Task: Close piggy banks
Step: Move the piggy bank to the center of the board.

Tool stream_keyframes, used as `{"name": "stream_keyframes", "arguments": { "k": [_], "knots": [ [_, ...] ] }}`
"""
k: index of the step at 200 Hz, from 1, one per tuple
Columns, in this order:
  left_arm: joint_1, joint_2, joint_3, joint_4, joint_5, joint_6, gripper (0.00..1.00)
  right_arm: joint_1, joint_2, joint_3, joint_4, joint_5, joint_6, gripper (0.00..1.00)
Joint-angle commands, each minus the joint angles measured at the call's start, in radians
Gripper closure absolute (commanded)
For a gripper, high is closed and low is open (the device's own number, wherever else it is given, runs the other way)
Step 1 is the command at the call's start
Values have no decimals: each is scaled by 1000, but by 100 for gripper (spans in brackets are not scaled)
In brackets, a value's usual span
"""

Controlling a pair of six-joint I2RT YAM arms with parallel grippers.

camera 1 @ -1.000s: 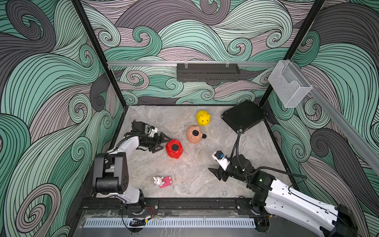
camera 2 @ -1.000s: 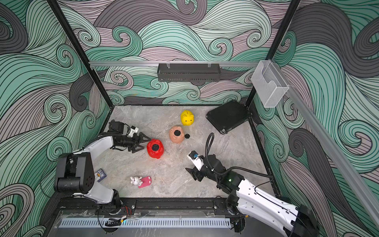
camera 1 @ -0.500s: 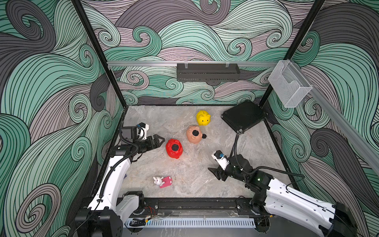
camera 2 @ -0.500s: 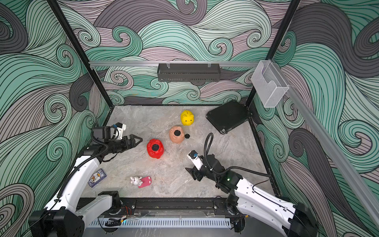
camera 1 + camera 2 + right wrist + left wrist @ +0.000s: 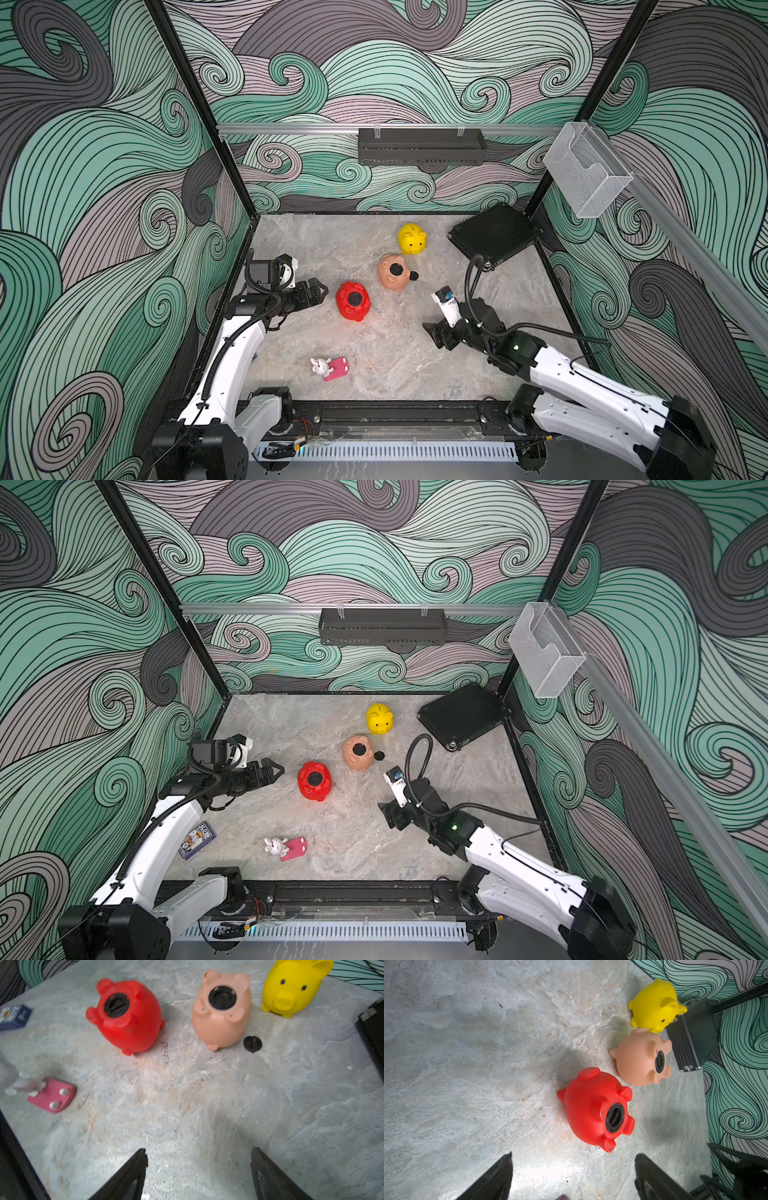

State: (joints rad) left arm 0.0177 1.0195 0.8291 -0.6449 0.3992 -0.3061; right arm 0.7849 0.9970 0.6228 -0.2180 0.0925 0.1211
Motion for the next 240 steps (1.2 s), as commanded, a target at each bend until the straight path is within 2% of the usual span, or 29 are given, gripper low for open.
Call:
{"name": "stream_keyframes", "arguments": {
  "k": [1,34,81,109,184,240],
  "knots": [
    [-7,8,30,-42,-43,13,9,-41,142,208,-148,57,52,18],
    [-18,9,32,-49,-51,12,9,-94,407,541,-307,75,56,17],
    [-30,11,34,-57,-63,14,9,-187,700,901,-421,77,68,23],
    [-39,10,37,-62,-72,16,9,-231,846,1091,-502,76,97,23],
    [-53,15,42,-79,-92,16,9,-290,1144,1438,-542,59,68,18],
    [-58,16,45,-83,-99,17,9,-322,1339,1688,-611,46,64,20]
  ]
}}
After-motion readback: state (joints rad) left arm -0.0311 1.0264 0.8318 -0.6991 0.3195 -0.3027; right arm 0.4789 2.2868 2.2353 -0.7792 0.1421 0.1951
